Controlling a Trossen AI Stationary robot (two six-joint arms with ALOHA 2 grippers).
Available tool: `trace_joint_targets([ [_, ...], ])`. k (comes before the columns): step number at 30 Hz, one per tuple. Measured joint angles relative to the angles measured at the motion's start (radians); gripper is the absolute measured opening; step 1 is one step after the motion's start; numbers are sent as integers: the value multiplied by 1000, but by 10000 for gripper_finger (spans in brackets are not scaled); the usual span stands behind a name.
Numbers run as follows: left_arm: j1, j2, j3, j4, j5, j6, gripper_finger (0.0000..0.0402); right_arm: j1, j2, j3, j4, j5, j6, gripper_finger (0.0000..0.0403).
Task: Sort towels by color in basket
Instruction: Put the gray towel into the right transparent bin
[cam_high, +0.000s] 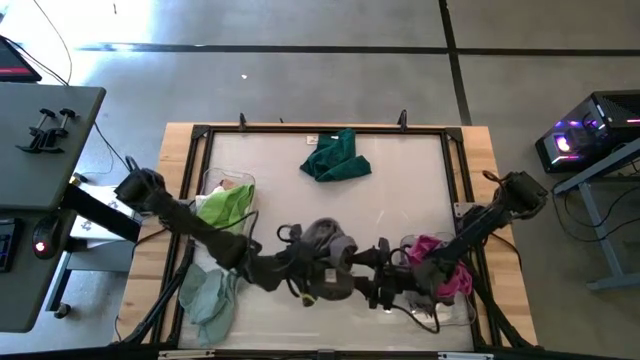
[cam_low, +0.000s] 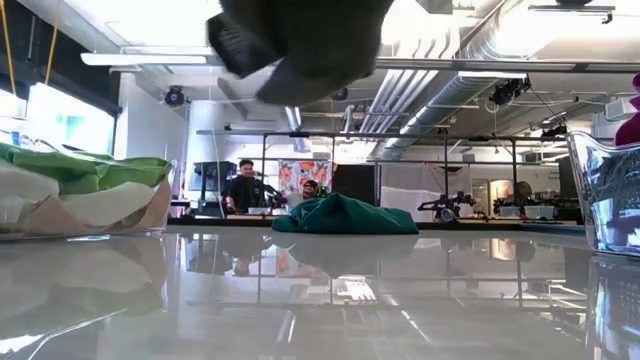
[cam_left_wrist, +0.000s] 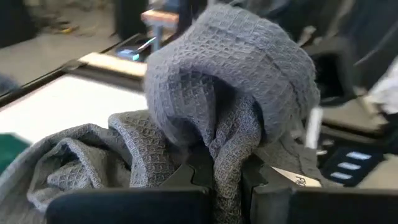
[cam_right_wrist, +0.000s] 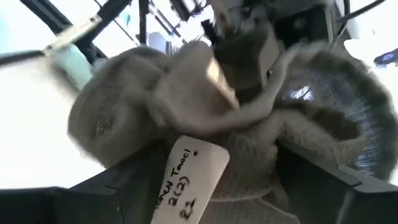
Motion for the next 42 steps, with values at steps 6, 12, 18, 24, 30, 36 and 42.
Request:
trace_joint_targets([
  [6,38,-1,0,104,86,57,6,-10,-2,0,86,101,-44,291],
  [12,68,5,0,155,154,54,6,-11,-1,0,138,103,-136,291],
  [18,84,18,0,239,259,103,6,-34,0,0,192,123,-123,291],
  [24,83,18,0,261,255,131,50,-37,0,0,194,119,-75,291],
  [30,72,18,2,338,369,231,141,-52,2,0,171,112,0,280],
  [36,73,18,2,339,368,265,209,-62,2,0,148,1,95,212],
  [42,65,18,2,180,284,266,212,-58,2,0,83,10,137,129],
])
